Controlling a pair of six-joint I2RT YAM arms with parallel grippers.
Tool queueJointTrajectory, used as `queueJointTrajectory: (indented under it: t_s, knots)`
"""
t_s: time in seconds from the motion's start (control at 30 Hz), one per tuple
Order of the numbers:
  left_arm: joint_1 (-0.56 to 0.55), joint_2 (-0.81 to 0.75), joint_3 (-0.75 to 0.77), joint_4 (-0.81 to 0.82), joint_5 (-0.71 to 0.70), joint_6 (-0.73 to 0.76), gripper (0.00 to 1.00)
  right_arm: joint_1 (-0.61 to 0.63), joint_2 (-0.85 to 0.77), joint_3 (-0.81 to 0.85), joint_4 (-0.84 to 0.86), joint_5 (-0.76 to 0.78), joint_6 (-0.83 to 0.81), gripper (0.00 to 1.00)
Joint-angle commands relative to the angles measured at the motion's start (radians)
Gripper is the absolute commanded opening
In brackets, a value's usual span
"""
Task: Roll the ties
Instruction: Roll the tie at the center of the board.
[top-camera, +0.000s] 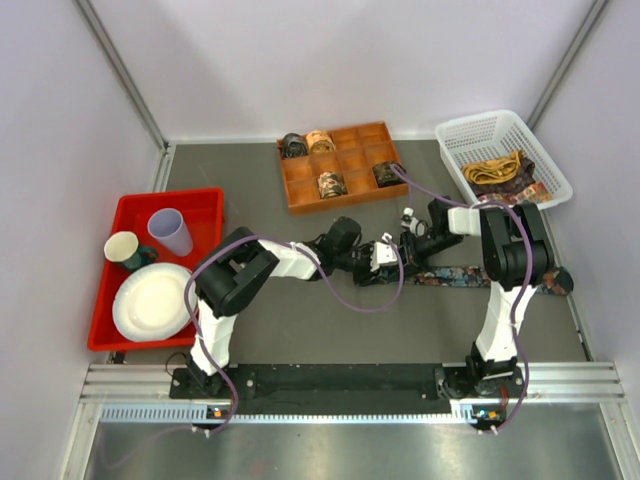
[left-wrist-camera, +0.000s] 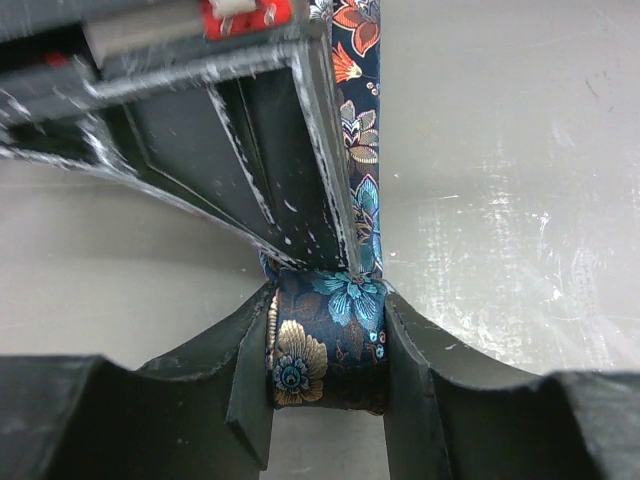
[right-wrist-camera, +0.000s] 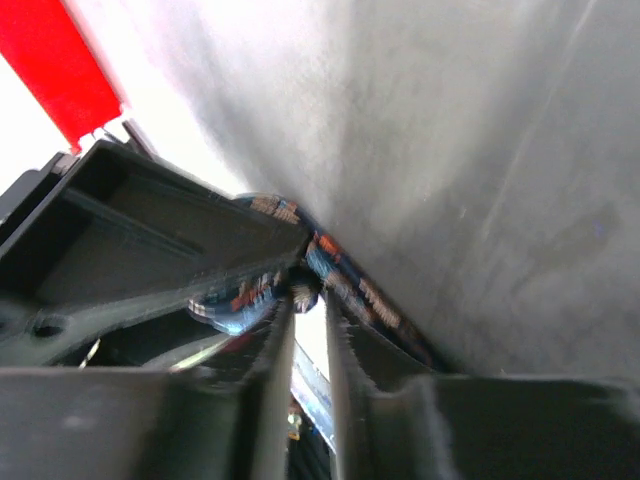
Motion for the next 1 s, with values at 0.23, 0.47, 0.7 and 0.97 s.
queueJointTrajectory:
  t_s: [0.23,0.47,0.7,0.97]
  knots:
    - [-0.001,0.045,-0.008,-0.350,-0.189,-0.087,0.17,-0.040,-0.145,-0.020,0.047,-0.147,-0.076,0.47]
    - [-0.009,0.056,0.022,-0.387,-0.203,-0.093,0.17,0.028,-0.089,0.001,0.061,-0.112,-0.068,0.43]
    - [-0.011,0.062,0.025,-0.404,-0.204,-0.084,0.18,0.055,-0.044,0.014,0.033,-0.011,-0.102,0.34]
    - [0.018,0.048,0.022,-0.397,-0.139,-0.148,0.53,0.063,-0.032,0.001,0.044,0.086,-0.103,0.00]
